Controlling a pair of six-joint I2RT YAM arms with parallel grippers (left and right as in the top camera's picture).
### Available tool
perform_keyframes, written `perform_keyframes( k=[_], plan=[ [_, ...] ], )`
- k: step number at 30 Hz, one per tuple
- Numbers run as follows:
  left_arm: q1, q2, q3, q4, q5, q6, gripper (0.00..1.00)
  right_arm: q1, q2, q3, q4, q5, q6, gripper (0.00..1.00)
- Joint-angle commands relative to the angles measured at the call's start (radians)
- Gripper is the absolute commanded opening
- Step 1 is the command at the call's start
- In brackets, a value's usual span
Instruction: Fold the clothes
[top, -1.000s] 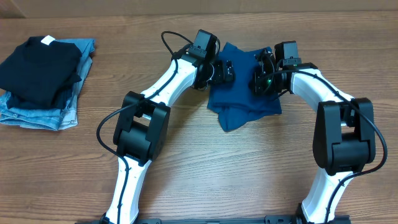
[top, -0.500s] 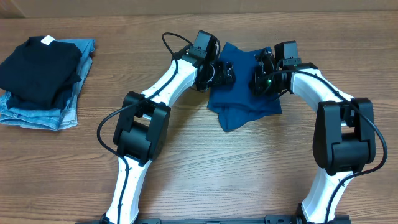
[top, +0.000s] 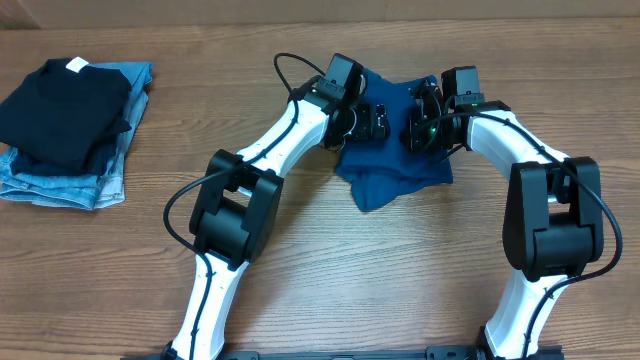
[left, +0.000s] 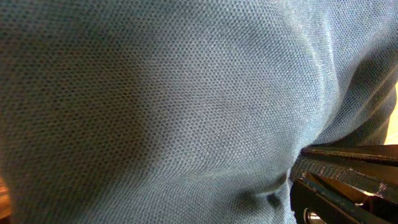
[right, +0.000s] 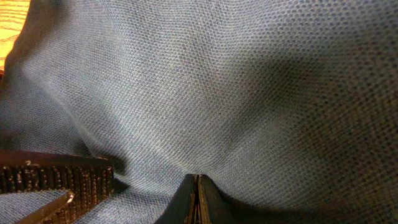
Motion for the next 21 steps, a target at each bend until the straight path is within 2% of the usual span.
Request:
perform_keyframes(
  k=[1,4,12,17,18,19,20,21],
  plan=[
    [-0.042,0.11,-0.052,0.01,0.083,0.005,0.92,0.004,0.079,-0.024,-0.012,0.03,-0.002,0.04],
    [-0.053,0.11,-0.052,0.036,0.088,0.005,0.79,0.004,0.079,-0.024,-0.011,0.03,-0.002,0.04],
    [-0.081,0.11,-0.052,0.075,0.104,0.009,0.75,0.004,0.079,-0.024,-0.012,0.03,-0.002,0.04],
    [-0.083,0.11,-0.052,0.093,0.104,0.009,0.62,0.004,0.079,-0.024,-0.012,0.026,-0.002,0.04],
    [-0.083,0.11,-0.052,0.093,0.104,0.009,0.55,0.004,0.079,-0.024,-0.012,0.026,-0.002,0.04],
    [-0.083,0.11,-0.052,0.094,0.104,0.009,0.43,0.004,0.079,-0.024,-0.012,0.026,-0.002,0.04],
    [-0.083,0.11,-0.052,0.097,0.104,0.009,0.15,0.004,0.079,-0.024,-0.013,0.023,-0.002,0.04],
    [-0.083,0.11,-0.052,0.097,0.104,0.009,0.04,0.004,0.079,-0.024,-0.013,0.023,-0.002,0.04]
  ],
)
